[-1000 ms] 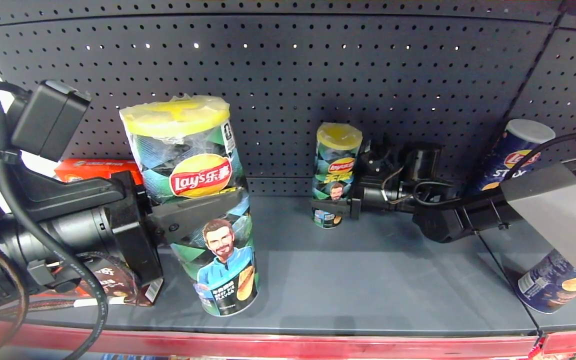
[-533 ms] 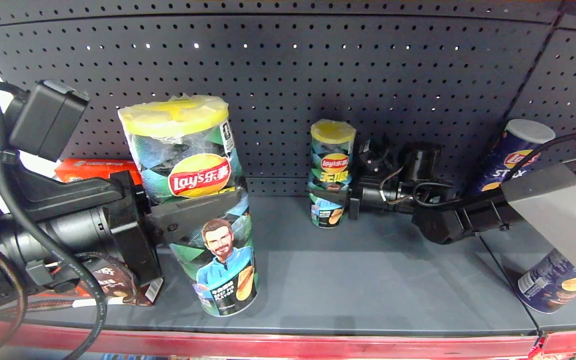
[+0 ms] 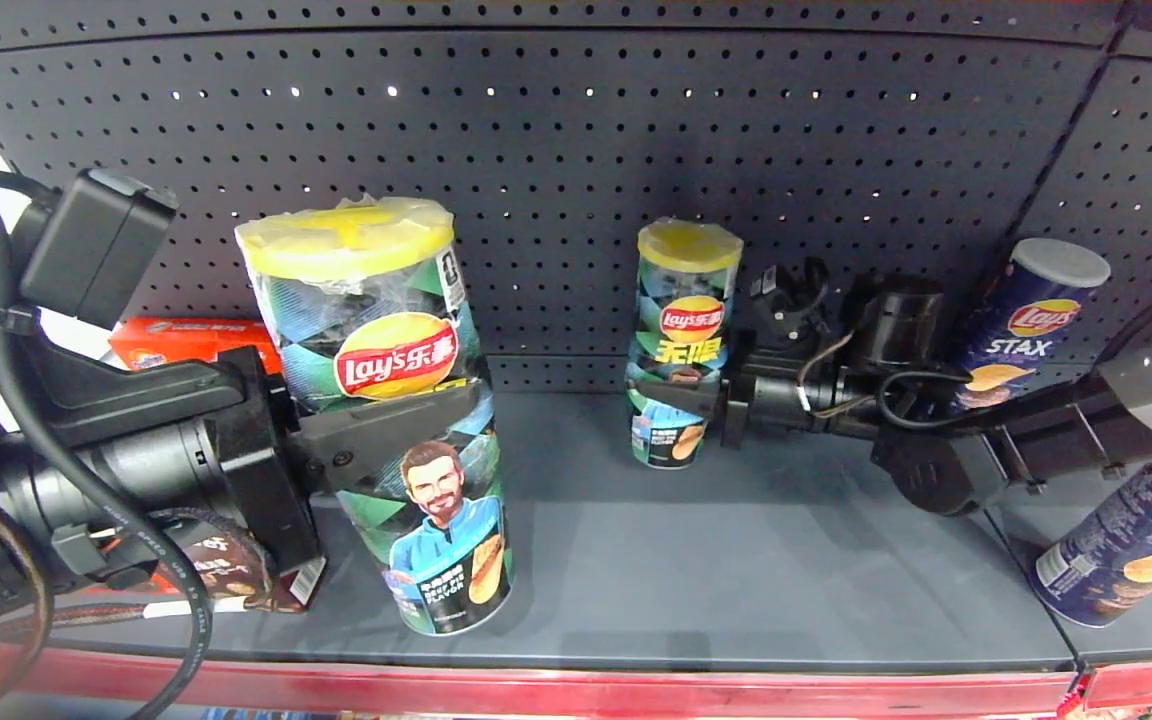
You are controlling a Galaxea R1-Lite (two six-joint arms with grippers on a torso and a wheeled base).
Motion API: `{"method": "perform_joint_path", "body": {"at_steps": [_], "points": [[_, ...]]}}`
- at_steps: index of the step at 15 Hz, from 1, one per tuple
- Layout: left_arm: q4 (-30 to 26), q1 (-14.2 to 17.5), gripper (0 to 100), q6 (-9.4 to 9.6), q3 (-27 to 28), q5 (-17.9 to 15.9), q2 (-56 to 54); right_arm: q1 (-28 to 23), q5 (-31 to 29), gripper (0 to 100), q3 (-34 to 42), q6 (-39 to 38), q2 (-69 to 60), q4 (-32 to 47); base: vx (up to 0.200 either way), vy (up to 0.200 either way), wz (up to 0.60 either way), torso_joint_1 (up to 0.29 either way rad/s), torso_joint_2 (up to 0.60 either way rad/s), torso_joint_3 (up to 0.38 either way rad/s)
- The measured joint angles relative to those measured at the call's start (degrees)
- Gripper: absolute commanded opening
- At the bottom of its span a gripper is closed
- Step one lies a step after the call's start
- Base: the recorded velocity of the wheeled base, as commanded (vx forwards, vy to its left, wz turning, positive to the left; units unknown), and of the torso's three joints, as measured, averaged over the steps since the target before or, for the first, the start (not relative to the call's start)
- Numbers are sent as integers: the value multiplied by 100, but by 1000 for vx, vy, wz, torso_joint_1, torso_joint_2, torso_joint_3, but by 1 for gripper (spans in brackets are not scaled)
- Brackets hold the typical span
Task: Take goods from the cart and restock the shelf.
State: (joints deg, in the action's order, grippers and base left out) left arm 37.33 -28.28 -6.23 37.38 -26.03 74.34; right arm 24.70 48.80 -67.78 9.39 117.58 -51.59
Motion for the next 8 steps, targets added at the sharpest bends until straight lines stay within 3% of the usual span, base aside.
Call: {"method": "perform_joint_path", "body": {"at_steps": [5,8], "points": [[0,0,0,2,-55,11,-69,633,-558,0,2186,-666,-653,-2376,0,0,0,0,0,0],[2,-2,0,2,-48,11,-83,829,-633,0,3211,-756,-846,-3282,0,0,0,0,0,0]]}}
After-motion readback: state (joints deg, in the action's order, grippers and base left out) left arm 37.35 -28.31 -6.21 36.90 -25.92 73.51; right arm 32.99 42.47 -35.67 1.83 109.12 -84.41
